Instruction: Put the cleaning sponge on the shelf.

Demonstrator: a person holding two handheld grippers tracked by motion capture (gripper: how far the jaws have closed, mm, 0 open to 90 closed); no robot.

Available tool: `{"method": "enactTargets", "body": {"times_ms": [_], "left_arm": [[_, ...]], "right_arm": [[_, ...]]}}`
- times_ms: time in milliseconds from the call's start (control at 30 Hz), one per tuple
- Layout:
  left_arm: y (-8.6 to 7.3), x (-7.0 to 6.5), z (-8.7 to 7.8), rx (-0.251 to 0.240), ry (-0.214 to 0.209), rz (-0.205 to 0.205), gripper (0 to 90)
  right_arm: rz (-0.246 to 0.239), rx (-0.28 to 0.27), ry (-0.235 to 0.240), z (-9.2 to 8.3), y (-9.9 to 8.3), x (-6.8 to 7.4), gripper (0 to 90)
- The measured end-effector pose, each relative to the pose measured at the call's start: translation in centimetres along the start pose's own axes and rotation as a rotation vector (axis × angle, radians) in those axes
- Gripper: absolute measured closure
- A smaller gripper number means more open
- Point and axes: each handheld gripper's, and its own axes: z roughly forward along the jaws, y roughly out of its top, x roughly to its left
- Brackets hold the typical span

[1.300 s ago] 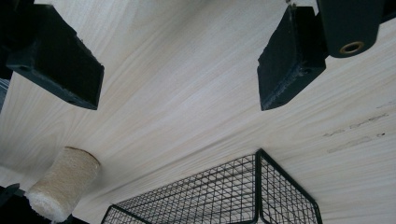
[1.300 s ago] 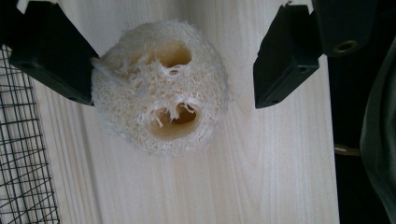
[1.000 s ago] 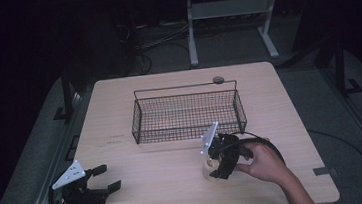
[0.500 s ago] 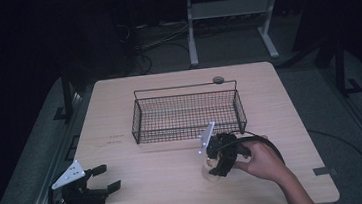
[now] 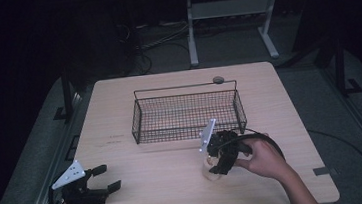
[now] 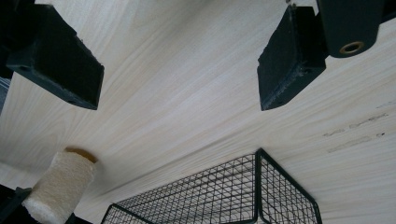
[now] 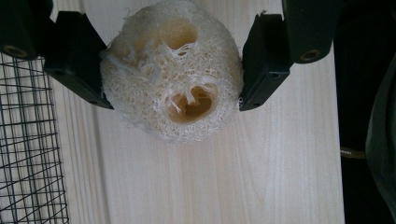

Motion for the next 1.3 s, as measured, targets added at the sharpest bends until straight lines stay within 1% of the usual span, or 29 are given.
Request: {"method": "enactTargets", "body": {"times_ms": [67, 133, 200, 233, 300, 600, 700, 833, 1067, 1167, 1300], "left_arm": [[0.0, 0.0, 0.0, 0.002, 0.000, 0.001, 13.4], [0.0, 0.1, 0.0, 0.002, 0.001, 0.006, 13.4], [0.0, 0.1, -0.1, 0.002, 0.001, 0.003, 13.4], [0.0, 0.1, -0.1, 0.002, 0.001, 0.003, 13.4], [0.0, 0.1, -0.1, 0.000, 0.001, 0.002, 13.4], [0.0, 0.1, -0.1, 0.001, 0.001, 0.003, 13.4], [0.0, 0.1, -0.1, 0.002, 0.001, 0.003, 13.4], [0.0, 0.1, -0.1, 0.000, 0.001, 0.002, 13.4], [0.0, 0.1, -0.1, 0.000, 0.001, 0.002, 13.4], [0.0, 0.1, -0.1, -0.001, 0.002, 0.001, 13.4], [0.0, 0.2, -0.2, -0.003, 0.004, -0.002, 13.4]], "right_arm": [[-0.005, 0.007, -0.001, -0.2, 0.1, -0.1, 29.7], [-0.009, 0.003, -0.003, -0.5, 0.4, -0.2, 29.7], [-0.009, 0.000, 0.001, -0.7, 0.5, -0.3, 29.7], [-0.015, 0.006, -0.006, -1.0, 0.7, -0.4, 29.7], [-0.015, 0.007, -0.006, -1.1, 0.7, -0.4, 29.7], [-0.029, 0.001, -0.009, -2.5, 1.6, -1.4, 29.7], [-0.033, 0.007, -0.013, -2.9, 1.9, -1.7, 29.7], [-0.028, -0.006, -0.007, -3.2, 2.0, -2.2, 29.7], [-0.020, -0.002, -0.006, -3.5, 2.3, -2.9, 29.7], [-0.017, -0.018, -0.001, -3.7, 2.3, -3.2, 29.7], [-0.013, -0.008, 0.001, -3.8, 2.6, -3.8, 29.7]]}}
